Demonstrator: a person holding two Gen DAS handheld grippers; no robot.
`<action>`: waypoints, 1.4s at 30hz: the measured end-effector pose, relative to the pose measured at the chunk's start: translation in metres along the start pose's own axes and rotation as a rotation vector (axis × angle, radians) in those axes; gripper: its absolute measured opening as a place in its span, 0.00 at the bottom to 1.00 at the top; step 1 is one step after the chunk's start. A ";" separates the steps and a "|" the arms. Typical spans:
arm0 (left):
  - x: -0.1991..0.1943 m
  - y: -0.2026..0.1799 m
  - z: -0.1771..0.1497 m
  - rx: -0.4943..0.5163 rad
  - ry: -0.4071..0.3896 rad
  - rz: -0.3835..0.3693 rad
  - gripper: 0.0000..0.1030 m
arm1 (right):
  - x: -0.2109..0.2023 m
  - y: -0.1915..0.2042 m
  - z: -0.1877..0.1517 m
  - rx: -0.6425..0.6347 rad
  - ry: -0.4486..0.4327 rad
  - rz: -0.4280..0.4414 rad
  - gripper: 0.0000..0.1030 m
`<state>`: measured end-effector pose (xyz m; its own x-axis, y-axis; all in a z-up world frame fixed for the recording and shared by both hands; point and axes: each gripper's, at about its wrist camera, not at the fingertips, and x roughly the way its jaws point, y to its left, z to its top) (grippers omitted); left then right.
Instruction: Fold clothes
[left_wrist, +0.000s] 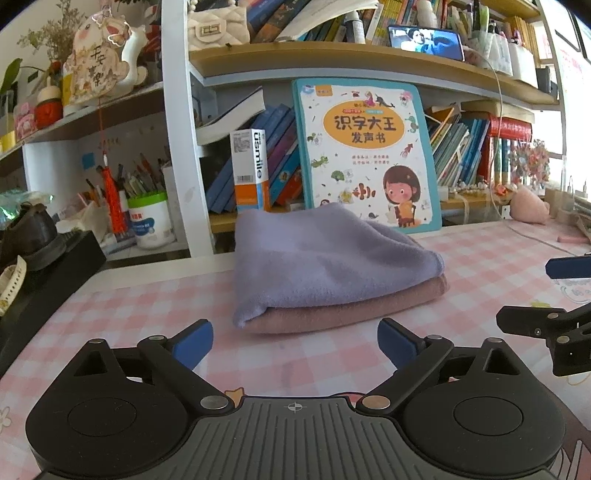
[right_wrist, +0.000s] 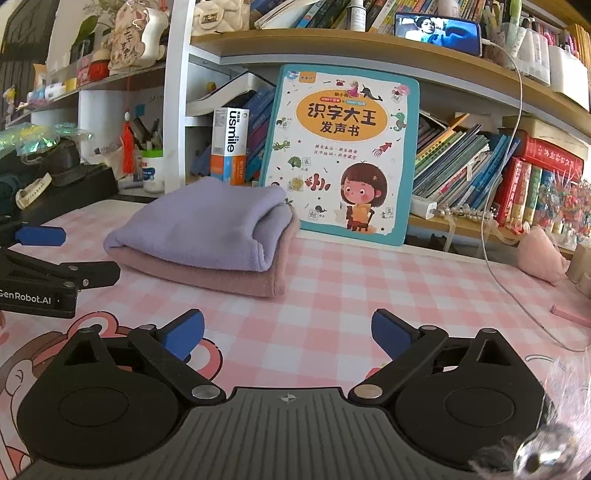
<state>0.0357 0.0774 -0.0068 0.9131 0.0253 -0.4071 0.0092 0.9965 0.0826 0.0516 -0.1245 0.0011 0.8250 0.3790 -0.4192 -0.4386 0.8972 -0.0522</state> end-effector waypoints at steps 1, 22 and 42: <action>0.000 0.000 0.000 0.003 0.002 0.002 0.97 | 0.000 0.000 0.000 0.002 -0.001 0.000 0.96; 0.006 -0.003 -0.001 0.022 0.036 0.011 0.99 | 0.000 -0.004 0.001 0.031 0.007 -0.005 0.99; 0.006 -0.004 -0.001 0.037 0.035 0.008 0.99 | 0.002 -0.006 0.000 0.038 0.024 -0.009 0.99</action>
<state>0.0405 0.0733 -0.0108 0.8984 0.0371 -0.4376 0.0171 0.9927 0.1193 0.0561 -0.1286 0.0005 0.8198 0.3657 -0.4406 -0.4169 0.9087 -0.0215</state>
